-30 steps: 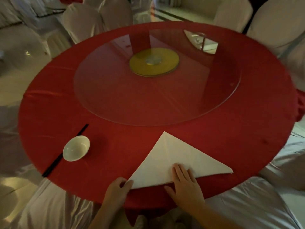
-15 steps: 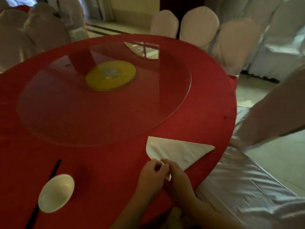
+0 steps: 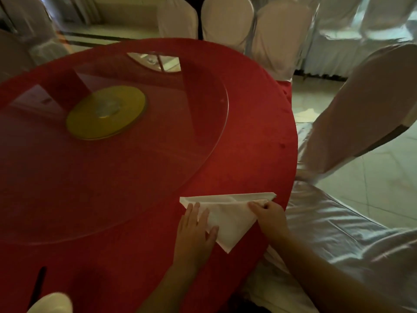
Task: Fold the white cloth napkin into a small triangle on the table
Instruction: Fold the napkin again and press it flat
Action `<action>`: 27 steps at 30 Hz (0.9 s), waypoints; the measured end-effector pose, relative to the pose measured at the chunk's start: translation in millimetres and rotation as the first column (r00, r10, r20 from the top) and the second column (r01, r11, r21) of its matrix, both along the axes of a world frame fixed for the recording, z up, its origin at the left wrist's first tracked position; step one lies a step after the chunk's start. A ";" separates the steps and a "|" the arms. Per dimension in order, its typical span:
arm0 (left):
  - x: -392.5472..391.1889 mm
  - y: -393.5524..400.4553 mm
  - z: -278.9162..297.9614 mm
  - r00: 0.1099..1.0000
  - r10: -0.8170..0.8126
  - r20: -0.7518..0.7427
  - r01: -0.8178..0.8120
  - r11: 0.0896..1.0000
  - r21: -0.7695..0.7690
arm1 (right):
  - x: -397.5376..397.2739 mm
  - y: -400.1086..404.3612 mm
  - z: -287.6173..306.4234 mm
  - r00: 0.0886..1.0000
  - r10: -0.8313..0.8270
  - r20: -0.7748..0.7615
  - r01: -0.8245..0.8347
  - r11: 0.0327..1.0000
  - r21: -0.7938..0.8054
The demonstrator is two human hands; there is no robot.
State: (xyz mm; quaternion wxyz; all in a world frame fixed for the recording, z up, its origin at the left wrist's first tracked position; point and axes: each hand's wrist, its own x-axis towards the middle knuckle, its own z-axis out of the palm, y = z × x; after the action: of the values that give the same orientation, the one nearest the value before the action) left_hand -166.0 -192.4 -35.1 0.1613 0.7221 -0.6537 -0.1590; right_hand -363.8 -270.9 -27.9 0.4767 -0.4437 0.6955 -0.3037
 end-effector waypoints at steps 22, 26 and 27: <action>-2.0 -28.1 -38.2 0.963 -0.105 0.248 0.086 0.993 0.086 | -34.4 -59.6 -42.6 0.863 0.195 -0.467 -0.255 0.965 -0.069; -10.9 -37.8 -37.4 0.939 -0.224 0.262 0.201 0.973 0.111 | -36.8 -61.5 -43.0 0.849 0.191 -0.492 -0.264 0.961 -0.081; -15.1 -38.5 -39.4 0.930 -0.257 0.262 0.230 0.964 0.132 | -37.5 -61.8 -43.0 0.845 0.182 -0.504 -0.259 0.962 -0.087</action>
State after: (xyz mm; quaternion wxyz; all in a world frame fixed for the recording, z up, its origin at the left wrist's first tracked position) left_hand -181.1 -230.9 -74.5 0.0111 0.6576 -0.7456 -0.1075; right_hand -401.3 -332.8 -70.9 0.2811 -0.6180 0.7128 -0.1760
